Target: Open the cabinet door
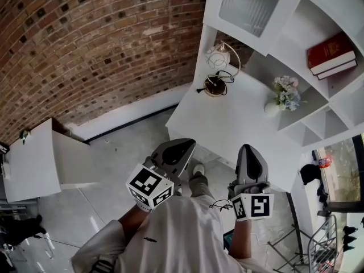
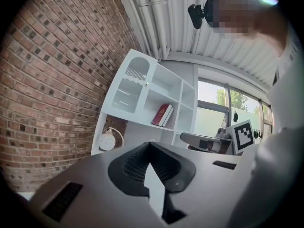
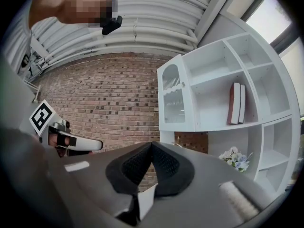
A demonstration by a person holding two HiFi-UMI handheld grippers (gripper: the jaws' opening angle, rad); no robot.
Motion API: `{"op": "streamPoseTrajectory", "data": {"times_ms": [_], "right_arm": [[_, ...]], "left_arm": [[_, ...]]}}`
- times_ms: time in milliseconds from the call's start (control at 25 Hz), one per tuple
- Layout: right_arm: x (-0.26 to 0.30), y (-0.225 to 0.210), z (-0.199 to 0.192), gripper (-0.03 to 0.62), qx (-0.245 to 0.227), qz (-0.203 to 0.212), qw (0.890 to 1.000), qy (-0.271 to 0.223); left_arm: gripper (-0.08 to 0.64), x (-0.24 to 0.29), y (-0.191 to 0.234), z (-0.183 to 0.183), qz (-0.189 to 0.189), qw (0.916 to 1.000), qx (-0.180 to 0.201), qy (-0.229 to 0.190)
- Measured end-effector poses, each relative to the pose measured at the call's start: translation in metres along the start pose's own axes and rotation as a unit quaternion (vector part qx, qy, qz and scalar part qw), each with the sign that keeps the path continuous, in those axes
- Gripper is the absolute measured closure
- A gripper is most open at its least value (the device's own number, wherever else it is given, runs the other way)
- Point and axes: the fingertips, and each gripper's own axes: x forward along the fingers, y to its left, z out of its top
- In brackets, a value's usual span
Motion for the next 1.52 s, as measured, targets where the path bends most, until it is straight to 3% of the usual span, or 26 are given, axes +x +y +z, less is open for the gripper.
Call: {"op": "streamPoseTrajectory", "data": {"times_ms": [920,1520], "right_arm": [[0.117,-0.114,0.009,0.580,0.017,0.054,0.998,-0.033],[0.143,-0.170,0.002,0.580,0.019,0.103,0.994,-0.045]], "left_arm": [[0.551,0.142,0.040,0.035,0.050,0.9983,0.030,-0.010],[0.551,0.203,0.036,0.035,0.090,0.9948,0.044,-0.018]]}}
